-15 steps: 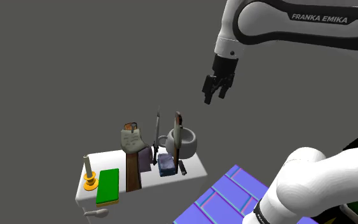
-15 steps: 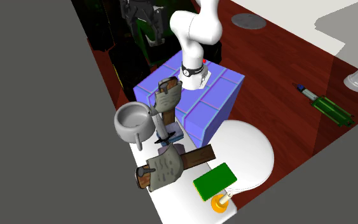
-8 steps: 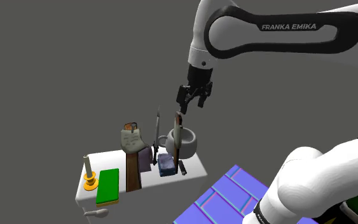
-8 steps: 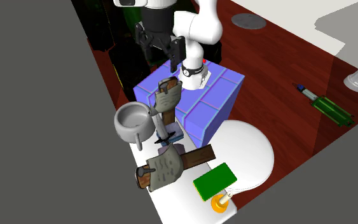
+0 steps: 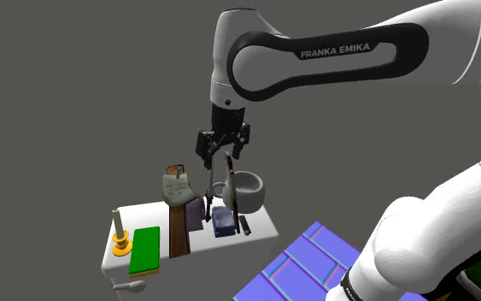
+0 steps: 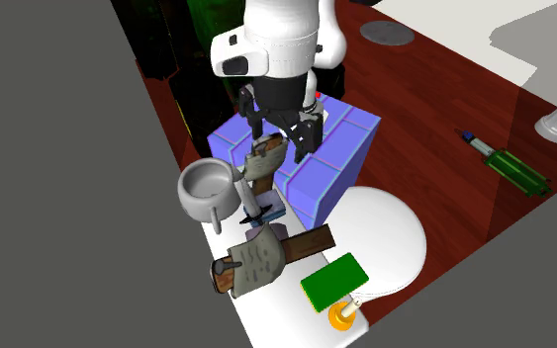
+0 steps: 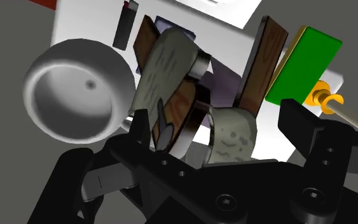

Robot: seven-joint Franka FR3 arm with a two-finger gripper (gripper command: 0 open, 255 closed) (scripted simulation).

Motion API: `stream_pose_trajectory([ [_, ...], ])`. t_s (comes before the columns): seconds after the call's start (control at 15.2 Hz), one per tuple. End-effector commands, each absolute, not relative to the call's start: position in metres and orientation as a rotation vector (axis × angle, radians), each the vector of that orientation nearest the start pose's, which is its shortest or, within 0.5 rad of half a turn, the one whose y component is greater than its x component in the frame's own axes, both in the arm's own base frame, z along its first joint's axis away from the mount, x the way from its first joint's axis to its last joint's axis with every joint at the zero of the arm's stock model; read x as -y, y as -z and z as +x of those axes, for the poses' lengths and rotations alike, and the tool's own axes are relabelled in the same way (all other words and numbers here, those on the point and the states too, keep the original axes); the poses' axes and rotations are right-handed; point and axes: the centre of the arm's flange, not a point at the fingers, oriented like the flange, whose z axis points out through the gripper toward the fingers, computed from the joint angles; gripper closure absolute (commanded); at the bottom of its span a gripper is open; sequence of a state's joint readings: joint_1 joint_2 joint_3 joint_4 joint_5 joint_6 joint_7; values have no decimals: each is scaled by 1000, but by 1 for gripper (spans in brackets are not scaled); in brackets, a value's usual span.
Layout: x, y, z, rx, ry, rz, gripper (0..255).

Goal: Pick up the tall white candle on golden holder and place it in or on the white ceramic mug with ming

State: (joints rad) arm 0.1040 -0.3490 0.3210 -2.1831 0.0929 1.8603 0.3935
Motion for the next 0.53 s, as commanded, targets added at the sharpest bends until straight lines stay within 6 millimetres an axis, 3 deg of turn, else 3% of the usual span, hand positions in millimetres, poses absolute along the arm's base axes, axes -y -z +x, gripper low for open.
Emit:
stream_pose_trajectory([
  [0.0,-228,-516,420,-28,26,-3151,0],
  [0.46,-305,-482,457,-50,18,-3146,0],
])
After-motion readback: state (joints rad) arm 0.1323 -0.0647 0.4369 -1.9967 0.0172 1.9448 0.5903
